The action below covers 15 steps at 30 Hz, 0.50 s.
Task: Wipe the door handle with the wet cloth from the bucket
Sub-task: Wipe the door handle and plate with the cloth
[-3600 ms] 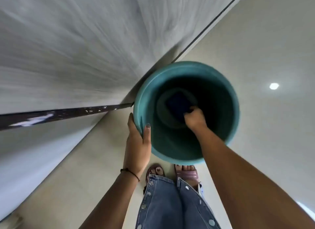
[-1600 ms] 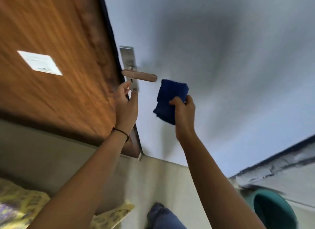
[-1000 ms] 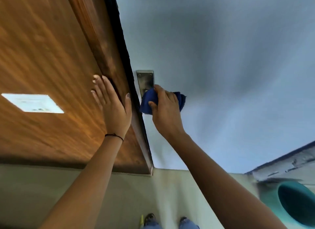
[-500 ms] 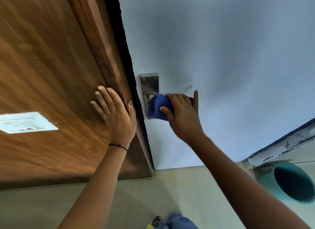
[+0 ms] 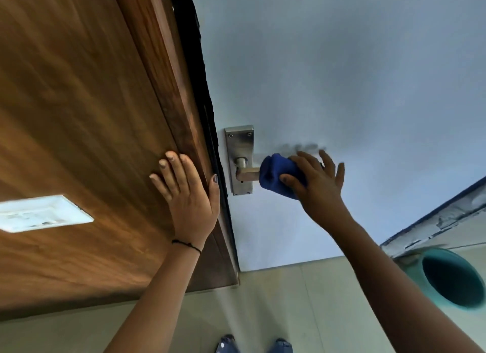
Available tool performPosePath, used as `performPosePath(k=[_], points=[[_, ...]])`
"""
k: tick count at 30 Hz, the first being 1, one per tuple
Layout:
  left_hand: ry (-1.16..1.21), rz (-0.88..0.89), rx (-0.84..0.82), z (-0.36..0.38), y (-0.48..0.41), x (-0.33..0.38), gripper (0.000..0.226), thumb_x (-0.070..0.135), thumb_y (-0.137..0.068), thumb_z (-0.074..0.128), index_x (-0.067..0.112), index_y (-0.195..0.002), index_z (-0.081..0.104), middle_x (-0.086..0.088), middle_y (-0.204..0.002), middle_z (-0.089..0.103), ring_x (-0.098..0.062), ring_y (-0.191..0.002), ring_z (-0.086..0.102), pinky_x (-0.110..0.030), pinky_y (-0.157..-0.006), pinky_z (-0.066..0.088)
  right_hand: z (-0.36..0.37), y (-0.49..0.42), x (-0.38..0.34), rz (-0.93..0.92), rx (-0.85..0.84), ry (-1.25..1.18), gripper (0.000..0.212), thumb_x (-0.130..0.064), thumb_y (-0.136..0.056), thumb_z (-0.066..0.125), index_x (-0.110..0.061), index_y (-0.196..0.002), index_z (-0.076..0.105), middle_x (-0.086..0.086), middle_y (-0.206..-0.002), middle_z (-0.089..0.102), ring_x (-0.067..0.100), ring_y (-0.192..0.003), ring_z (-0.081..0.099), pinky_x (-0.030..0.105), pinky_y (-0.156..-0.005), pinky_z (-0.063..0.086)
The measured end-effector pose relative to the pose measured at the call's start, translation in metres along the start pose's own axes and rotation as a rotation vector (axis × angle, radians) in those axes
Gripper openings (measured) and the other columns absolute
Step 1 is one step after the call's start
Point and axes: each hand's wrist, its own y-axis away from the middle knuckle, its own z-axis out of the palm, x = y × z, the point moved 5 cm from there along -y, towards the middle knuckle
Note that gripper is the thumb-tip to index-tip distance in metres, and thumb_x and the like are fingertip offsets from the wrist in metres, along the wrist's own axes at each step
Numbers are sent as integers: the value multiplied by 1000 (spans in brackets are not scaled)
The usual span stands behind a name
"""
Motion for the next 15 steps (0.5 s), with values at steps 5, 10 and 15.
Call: performPosePath(k=[5,10,15], points=[[-17,92,12,2,-1,-1,84,37,-94,42,9,-148,-15,-6,-154,-29,-21,-143,-24,-44,-115,-15,20,19,-41,87,124,38,52,-10,-92,46,-26,-141,41,7,-157,24,37,-147,5,57,-117,-1],[21,154,-53,1,3,-6,99,23,-84,58,7,-147,-16,-16,-154,-16,-23,-142,-27,-44,-114,-17,45,30,-105,-15,201,106,69,-18,-76,20,-16,-139,46,13,-137,52,39,-132,37,60,-113,21],[163,224,-5,-11,-15,-3,89,21,-88,51,13,-149,-14,-12,-158,-14,-14,-144,-21,-40,-114,-17,52,27,-98,-166,123,208,60,-21,-84,23,-24,-141,42,8,-145,46,37,-140,32,59,-116,18]])
